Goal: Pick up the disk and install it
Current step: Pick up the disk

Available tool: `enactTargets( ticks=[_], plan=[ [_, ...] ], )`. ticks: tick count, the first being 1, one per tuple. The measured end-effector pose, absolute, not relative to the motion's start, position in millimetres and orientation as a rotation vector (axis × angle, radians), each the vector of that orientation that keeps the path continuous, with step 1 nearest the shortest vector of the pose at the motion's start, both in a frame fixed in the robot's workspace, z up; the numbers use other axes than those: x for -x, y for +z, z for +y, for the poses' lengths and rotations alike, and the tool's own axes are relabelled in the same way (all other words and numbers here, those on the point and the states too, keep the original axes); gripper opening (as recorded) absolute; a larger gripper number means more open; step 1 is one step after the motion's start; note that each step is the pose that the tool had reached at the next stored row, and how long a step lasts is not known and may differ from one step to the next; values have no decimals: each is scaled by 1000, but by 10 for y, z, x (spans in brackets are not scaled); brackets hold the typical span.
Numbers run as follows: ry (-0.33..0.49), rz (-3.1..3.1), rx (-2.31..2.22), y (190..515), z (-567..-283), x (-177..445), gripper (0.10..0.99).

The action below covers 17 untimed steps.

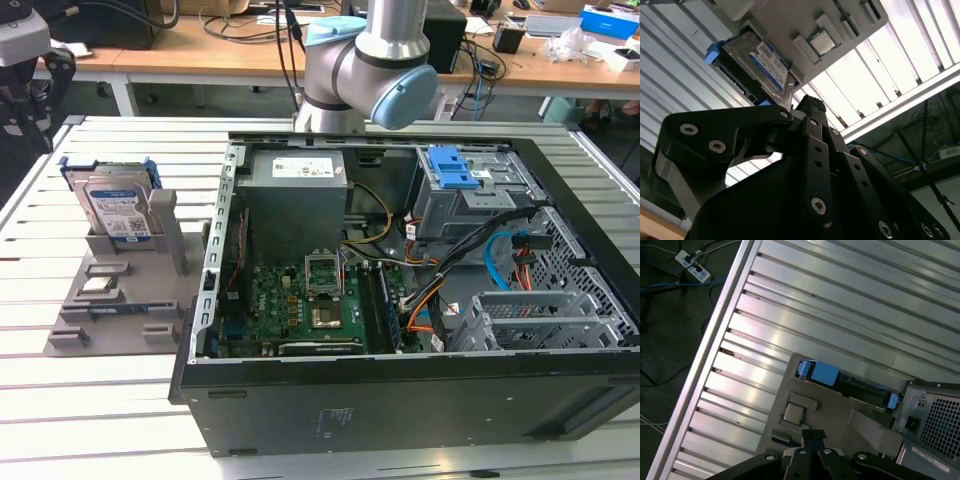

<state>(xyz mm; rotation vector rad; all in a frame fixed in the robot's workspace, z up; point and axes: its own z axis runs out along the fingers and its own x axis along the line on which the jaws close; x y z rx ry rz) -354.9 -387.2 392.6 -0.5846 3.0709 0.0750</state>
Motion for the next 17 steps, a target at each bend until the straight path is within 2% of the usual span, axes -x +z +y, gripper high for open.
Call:
enactTargets(
  ticks=[17],
  plan=[
    [77,3003,884,3925,-3872,3549,106]
  ],
)
